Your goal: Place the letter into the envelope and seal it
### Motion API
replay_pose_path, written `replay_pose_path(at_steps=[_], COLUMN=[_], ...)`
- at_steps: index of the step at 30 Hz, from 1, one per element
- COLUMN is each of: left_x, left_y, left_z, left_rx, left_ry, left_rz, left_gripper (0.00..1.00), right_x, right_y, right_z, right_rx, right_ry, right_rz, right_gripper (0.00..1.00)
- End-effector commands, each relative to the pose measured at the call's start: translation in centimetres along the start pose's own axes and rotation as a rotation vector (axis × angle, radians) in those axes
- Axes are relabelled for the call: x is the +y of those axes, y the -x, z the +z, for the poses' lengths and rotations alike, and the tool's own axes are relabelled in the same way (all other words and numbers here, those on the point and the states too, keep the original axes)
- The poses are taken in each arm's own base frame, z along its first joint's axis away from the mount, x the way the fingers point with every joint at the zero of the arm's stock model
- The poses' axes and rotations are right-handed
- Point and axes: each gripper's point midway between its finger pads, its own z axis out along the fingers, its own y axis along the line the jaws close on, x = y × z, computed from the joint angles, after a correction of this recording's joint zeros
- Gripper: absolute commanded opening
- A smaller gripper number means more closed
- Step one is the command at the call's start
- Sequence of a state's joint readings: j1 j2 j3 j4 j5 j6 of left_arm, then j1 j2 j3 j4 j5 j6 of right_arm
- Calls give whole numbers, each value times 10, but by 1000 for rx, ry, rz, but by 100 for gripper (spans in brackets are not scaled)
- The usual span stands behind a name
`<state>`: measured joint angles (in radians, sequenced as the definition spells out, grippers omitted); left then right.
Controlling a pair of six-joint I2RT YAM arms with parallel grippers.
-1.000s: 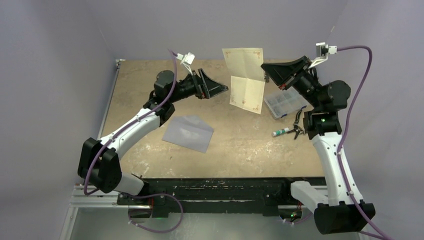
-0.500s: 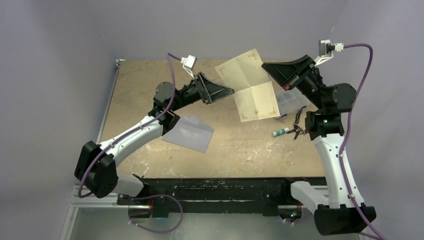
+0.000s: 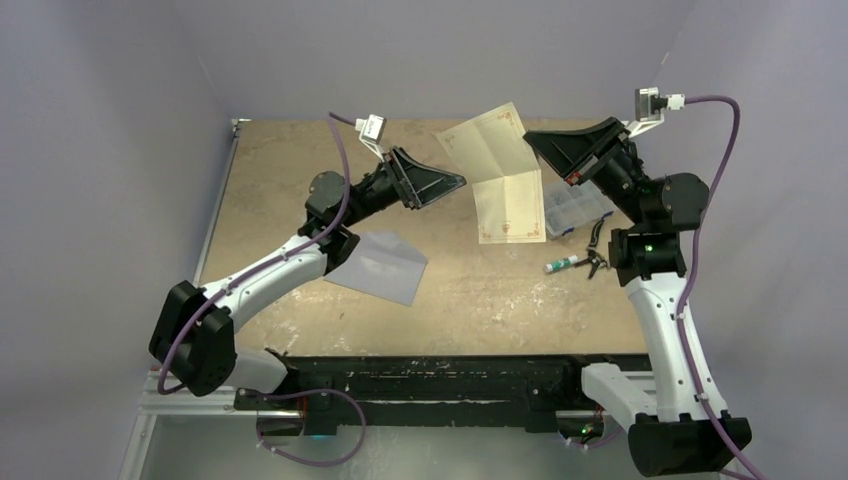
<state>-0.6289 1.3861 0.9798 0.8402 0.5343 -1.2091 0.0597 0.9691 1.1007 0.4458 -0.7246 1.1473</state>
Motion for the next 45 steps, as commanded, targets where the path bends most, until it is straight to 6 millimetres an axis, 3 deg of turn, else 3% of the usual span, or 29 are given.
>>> replay_pose_path(at_steps=[1, 5, 8, 10, 13, 17, 22, 23, 25, 26, 28, 29, 31, 33, 37, 41, 43, 45], left_x=[4, 2, 5, -5, -23, -32, -34, -33, -30, -28, -27, -27, -27, -27, -27, -30, -32, -37], left_y=[14, 15, 13, 13, 15, 15, 13, 13, 15, 16, 18, 18, 16, 14, 6, 2, 1, 2], left_z=[9, 17, 21, 21, 20, 17, 16, 16, 17, 17, 16, 15, 14, 14, 14, 13, 12, 13], left_rx=[-42, -37, -32, -36, -46, -42, -29, -24, -15, -10, 10, 20, 56, 98, 200, 277, 303, 316], left_ry=[20, -27, -48, -108, -196, -238, -253, -249, -225, -210, -185, -176, -161, -145, -135, -138, -143, -153], left_rz=[129, 148, 128, 121, 132, 162, 172, 175, 177, 183, 198, 209, 236, 263, 316, 362, 372, 381], left_gripper=[85, 92, 92, 87, 70, 47, 5, 0, 0, 0, 0, 0, 0, 0, 0, 0, 0, 0], right_x=[11, 11, 10, 7, -3, -20, -32, -34, -36, -43, -46, -51, -51, -45, -39, -22, -12, -5], right_y=[5, 5, 4, 3, 0, -5, -12, -12, -12, -14, -17, -22, -26, -32, -37, -38, -37, -35], right_z=[0, 1, 1, 2, 2, 2, 1, 1, 3, 3, 5, 5, 5, 5, 3, 0, -2, -2], right_rx=[-15, -13, -8, -3, -3, -2, 30, 35, 56, 75, 130, 171, 230, 278, 337, 350, 345, 324], right_ry=[25, 27, 27, 22, -3, -39, -76, -83, -97, -112, -95, -101, -80, -30, 41, 116, 152, 166], right_rz=[-1, 15, 34, 46, 59, 54, 33, 24, -26, -65, -157, -184, -240, -271, -357, -426, -442, -431], right_gripper=[0, 0, 0, 0, 0, 0, 0, 0, 0, 11, 49, 61, 73, 76, 75, 68, 55, 28])
